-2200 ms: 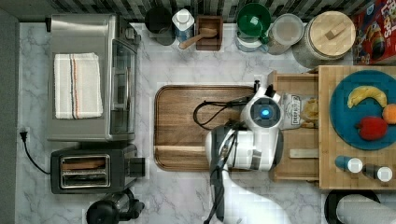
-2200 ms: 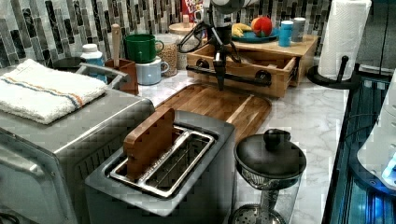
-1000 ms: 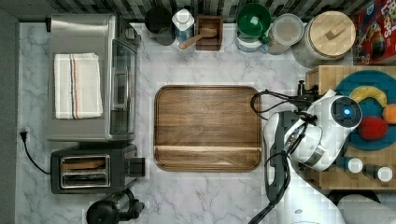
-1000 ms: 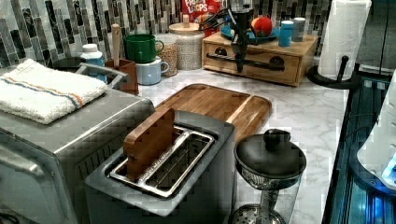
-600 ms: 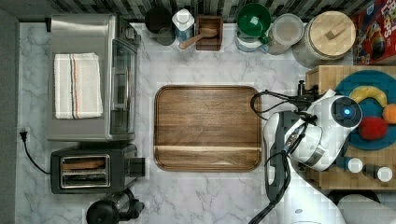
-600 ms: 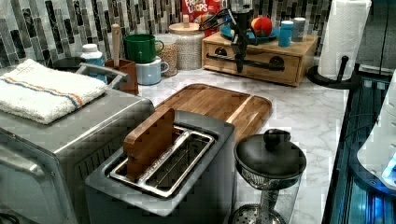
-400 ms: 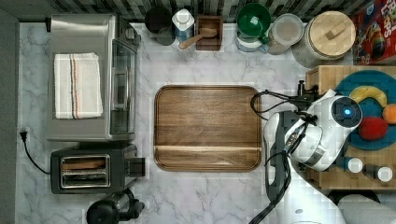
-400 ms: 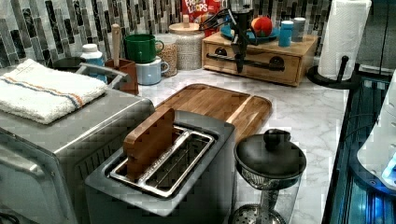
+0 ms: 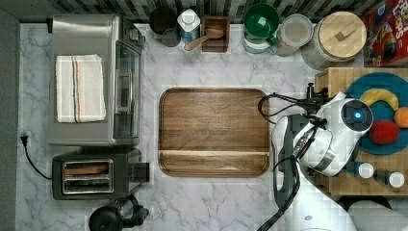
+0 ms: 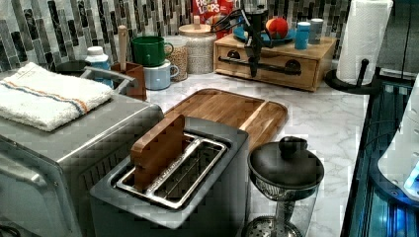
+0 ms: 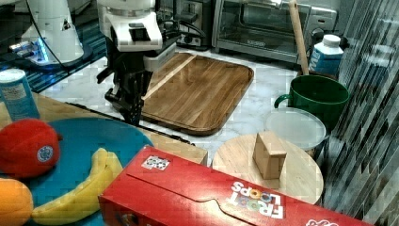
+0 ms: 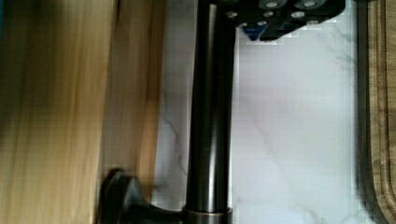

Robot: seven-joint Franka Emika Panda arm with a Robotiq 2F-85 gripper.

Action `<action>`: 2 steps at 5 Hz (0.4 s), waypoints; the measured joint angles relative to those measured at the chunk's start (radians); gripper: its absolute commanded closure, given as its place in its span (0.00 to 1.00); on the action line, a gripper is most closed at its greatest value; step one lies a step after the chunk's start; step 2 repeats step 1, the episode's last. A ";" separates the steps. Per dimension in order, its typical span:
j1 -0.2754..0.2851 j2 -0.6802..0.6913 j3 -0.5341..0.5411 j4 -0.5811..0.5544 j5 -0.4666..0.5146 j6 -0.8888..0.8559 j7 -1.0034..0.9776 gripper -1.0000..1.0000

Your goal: Close the drawer.

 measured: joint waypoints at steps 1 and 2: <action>0.004 0.001 -0.004 0.002 0.002 -0.002 0.000 1.00; 0.004 0.001 -0.004 0.002 0.002 -0.002 0.000 1.00</action>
